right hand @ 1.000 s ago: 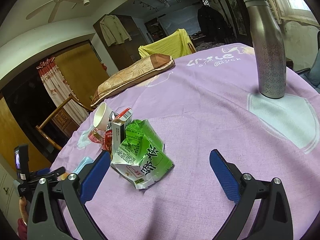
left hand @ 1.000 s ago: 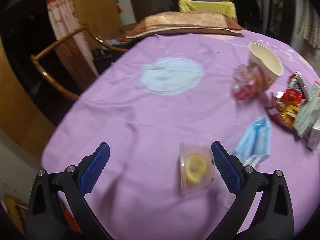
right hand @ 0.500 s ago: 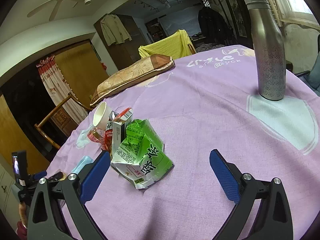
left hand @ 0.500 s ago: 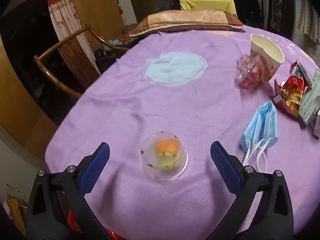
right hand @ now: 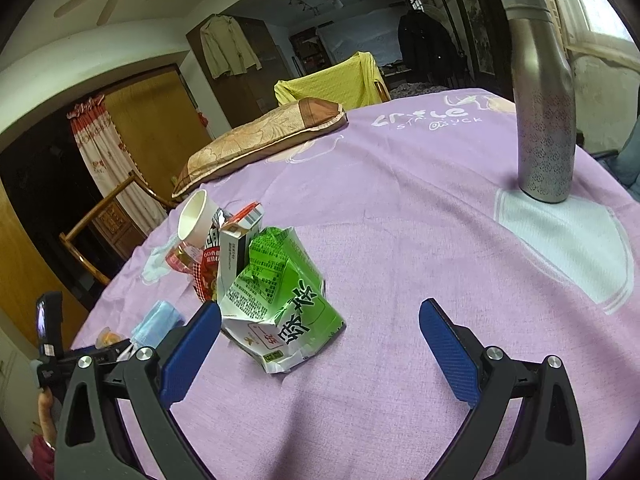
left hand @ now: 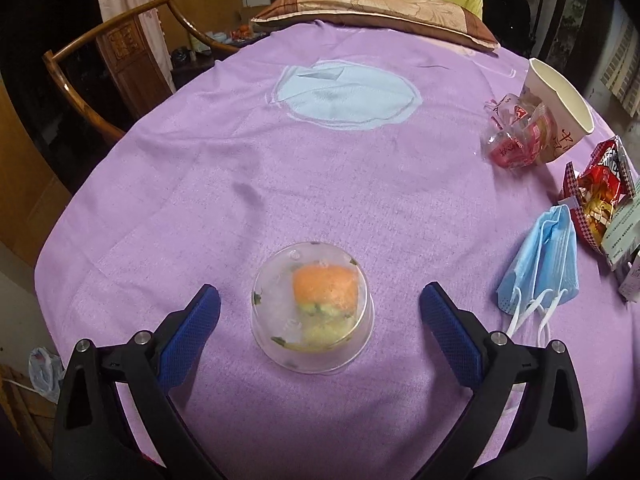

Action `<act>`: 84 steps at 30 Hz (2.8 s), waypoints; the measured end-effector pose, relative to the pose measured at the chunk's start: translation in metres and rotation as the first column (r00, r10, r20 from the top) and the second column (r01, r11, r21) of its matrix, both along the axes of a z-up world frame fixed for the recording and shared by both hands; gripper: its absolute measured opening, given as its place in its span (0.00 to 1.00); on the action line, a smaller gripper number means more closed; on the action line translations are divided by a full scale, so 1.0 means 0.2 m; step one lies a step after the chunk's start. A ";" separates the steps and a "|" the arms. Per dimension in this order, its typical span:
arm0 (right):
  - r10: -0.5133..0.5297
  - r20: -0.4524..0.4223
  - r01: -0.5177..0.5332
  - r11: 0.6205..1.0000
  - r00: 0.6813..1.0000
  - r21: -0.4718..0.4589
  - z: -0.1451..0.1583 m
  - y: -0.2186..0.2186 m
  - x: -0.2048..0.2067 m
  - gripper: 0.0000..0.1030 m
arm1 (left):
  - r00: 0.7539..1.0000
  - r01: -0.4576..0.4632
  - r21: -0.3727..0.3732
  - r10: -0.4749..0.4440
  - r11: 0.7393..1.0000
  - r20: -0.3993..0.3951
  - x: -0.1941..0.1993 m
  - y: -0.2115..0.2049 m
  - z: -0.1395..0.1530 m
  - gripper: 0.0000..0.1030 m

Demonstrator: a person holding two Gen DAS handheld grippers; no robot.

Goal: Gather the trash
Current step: 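Grasp the clear dome food container with the left gripper while the right gripper grasps the green milk carton, then carry both items to the red wastebasket and open the left gripper over it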

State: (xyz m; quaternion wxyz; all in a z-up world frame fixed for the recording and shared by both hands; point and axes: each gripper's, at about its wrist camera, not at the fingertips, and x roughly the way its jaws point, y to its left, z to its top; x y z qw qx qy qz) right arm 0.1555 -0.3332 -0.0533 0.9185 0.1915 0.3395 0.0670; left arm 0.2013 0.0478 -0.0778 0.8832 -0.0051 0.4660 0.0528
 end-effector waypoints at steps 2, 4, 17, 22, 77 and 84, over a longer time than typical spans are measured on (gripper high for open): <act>0.017 -0.004 -0.017 0.999 1.000 -0.045 0.01 0.04 0.00 0.95 | 1.000 -0.007 0.024 0.006 1.000 0.017 -0.02 -0.02 0.00 0.95; 0.049 -0.011 -0.050 0.994 0.999 -0.094 0.01 0.10 0.01 0.95 | 0.999 -0.003 0.064 0.001 0.998 0.036 -0.04 -0.05 0.00 0.95; 0.177 -0.137 -0.191 0.976 0.975 -0.099 -0.03 0.24 0.23 0.95 | 0.998 0.019 0.086 -0.024 0.996 0.059 -0.06 -0.05 0.01 0.95; 0.182 -0.212 -0.195 0.980 0.960 -0.040 -0.11 0.23 0.31 0.95 | 0.999 0.029 0.030 -0.031 0.999 0.042 -0.05 -0.02 0.00 0.94; 0.098 0.148 -0.107 0.993 0.984 0.058 0.14 0.06 0.07 0.87 | 0.976 0.003 -0.027 0.003 1.000 0.219 -0.31 0.03 0.34 0.55; 0.180 0.228 -0.203 0.976 0.957 0.082 0.24 0.14 0.04 0.87 | 0.966 -0.092 0.008 0.087 0.996 0.243 -0.49 0.11 0.44 0.55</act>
